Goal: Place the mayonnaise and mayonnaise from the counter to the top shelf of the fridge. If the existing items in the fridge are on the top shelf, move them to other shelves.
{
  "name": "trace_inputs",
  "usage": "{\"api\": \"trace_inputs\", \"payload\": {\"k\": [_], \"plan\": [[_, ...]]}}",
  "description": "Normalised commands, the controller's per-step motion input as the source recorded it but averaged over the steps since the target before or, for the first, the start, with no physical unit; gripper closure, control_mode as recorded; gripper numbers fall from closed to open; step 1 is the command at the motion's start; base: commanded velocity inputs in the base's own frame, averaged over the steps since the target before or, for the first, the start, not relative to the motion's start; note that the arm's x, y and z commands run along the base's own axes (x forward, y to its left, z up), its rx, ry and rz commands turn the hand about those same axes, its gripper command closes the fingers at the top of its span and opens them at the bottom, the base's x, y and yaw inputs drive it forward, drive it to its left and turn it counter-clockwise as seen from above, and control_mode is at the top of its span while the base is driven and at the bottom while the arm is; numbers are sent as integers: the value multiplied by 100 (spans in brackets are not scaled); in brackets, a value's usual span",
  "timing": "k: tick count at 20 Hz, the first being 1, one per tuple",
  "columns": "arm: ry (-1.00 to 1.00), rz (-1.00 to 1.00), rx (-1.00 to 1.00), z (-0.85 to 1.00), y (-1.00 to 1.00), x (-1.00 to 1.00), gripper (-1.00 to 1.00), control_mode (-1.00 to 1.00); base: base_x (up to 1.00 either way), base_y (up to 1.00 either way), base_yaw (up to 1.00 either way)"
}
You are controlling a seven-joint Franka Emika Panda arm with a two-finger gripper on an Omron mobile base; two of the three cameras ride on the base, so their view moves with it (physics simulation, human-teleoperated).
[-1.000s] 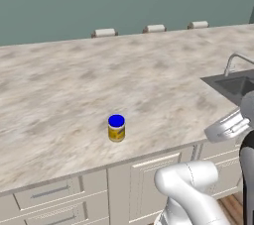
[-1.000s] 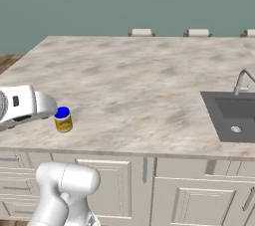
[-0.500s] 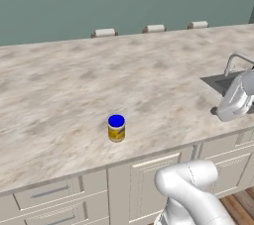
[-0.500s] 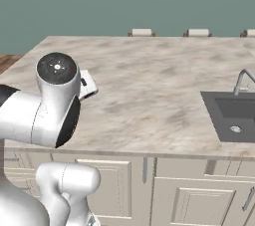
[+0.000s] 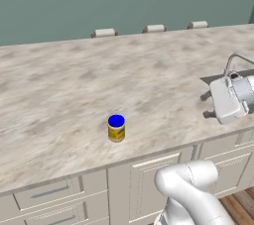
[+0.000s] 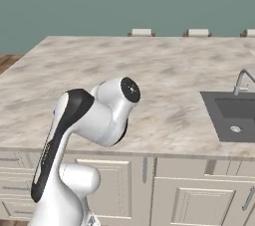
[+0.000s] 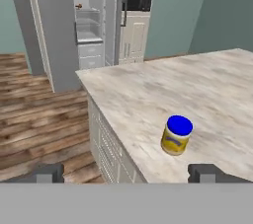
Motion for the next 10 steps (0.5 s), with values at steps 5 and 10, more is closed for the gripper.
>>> {"api": "trace_inputs", "payload": {"k": [5, 10], "plan": [[0, 16, 6, -29, 64, 16, -100, -100, 0, 0, 0], [0, 13, 0, -8, 72, 35, -100, -100, 0, 0, 0]]}}
